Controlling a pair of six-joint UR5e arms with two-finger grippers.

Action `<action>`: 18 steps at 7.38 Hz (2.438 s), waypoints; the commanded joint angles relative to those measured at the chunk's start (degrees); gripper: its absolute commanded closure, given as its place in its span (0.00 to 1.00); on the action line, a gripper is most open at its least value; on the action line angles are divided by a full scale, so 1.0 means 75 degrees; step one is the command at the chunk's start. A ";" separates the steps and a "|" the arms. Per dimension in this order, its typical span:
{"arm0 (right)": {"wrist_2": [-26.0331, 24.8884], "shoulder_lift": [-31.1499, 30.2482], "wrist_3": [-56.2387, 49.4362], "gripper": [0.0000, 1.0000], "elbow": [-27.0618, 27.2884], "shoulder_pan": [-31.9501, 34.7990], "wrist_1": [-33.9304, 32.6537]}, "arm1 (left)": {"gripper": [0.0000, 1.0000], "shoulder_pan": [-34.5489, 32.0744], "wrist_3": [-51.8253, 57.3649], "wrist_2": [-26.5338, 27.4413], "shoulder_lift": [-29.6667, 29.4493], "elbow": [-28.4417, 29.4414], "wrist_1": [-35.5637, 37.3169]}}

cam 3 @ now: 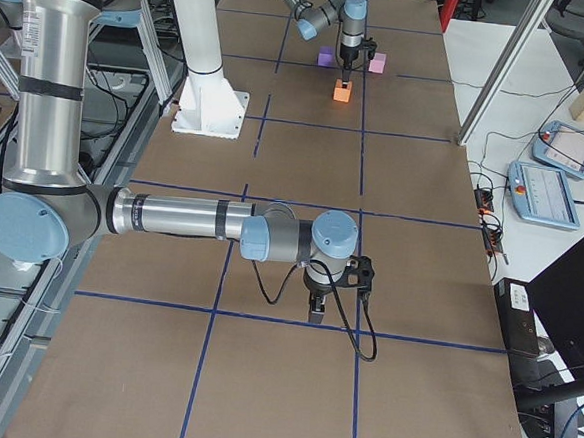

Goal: Arrange blocks in a line
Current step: 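Close the left gripper on the orange cube and lift it, then carry the orange cube with the left gripper toward the pink cube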

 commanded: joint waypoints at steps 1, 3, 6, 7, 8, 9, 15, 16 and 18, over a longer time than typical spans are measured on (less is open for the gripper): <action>0.0005 0.0000 0.0000 0.00 0.0000 0.0001 0.0000 | 0.00 0.0199 -0.0296 0.0004 -0.0030 0.0192 -0.0278; 0.0005 0.0000 0.0000 0.00 0.0000 0.0001 0.0000 | 0.00 0.0339 -0.0309 0.0317 -0.0054 0.0275 -0.0326; 0.0005 0.0000 0.0000 0.00 0.0000 -0.0011 -0.0012 | 0.05 0.0446 -0.0274 0.0637 -0.0007 0.0263 -0.0560; 0.0005 0.0000 0.0000 0.00 0.0000 0.0000 0.0000 | 0.14 0.0422 -0.0251 0.0637 0.0004 0.0274 -0.0560; 0.0005 0.0000 0.0000 0.00 0.0000 -0.0011 0.0000 | 0.26 0.0329 -0.0181 0.0648 0.0028 0.0275 -0.0572; 0.0005 0.0000 0.0000 0.00 0.0000 0.0000 0.0000 | 0.47 0.0259 -0.0099 0.0637 0.0028 0.0275 -0.0560; 0.0005 0.0000 0.0000 0.00 0.0000 -0.0011 0.0000 | 1.00 -0.1194 0.0874 -0.0848 0.0063 -0.1188 0.1312; 0.0005 0.0000 0.0000 0.00 0.0000 0.0000 0.0000 | 1.00 -0.1207 0.0898 -0.0886 0.0307 -0.1202 0.1268; 0.0005 0.0000 0.0000 0.00 0.0000 0.0000 0.0000 | 1.00 -0.1568 0.1576 -0.1154 0.1008 -0.1179 0.0837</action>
